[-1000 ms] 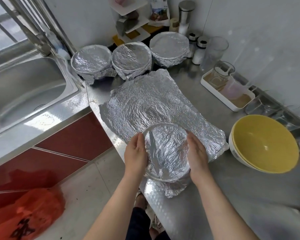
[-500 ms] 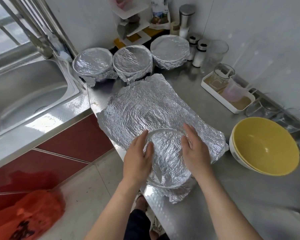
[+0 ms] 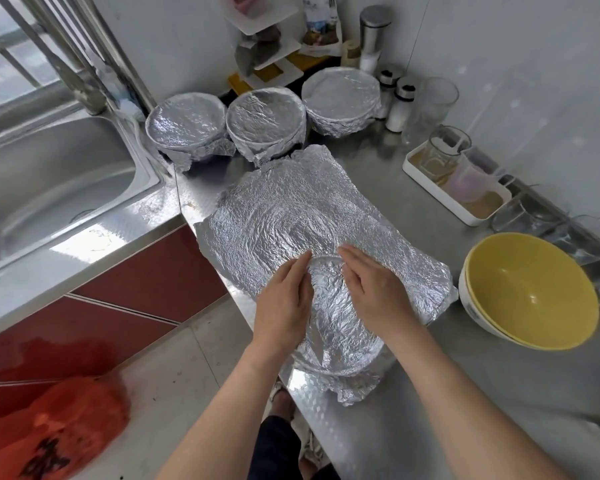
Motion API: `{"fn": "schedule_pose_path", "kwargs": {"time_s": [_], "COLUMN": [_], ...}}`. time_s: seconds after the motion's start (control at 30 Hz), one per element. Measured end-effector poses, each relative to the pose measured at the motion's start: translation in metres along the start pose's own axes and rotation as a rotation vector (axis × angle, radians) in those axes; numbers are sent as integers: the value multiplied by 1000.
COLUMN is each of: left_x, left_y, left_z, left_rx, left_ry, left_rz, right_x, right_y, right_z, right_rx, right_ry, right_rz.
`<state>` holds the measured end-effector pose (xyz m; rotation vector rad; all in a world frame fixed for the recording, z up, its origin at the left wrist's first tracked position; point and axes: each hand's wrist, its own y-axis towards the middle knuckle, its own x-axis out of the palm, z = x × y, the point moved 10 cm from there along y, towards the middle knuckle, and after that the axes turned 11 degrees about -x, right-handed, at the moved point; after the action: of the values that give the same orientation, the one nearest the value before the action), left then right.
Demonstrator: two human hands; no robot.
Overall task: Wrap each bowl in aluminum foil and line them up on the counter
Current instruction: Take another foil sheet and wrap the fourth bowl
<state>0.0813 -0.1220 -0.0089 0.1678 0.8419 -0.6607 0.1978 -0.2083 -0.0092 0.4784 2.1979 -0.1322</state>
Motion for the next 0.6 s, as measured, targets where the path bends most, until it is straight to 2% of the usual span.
{"fn": "schedule_pose_path", "kwargs": {"time_s": [0.2, 0.33, 0.6], "left_x": [1, 5, 21], "left_y": [-2, -16, -53], "left_z": [-2, -1, 3], "left_rx": [-19, -8, -26], "left_ry": [-30, -52, -170], "left_rz": [-35, -83, -190], "right_x": [-2, -8, -9], "right_y": [-5, -17, -62], "right_z": [0, 6, 18], "right_rx": [19, 108, 230], "right_ry": [50, 176, 243], "right_rz": [17, 16, -4]}}
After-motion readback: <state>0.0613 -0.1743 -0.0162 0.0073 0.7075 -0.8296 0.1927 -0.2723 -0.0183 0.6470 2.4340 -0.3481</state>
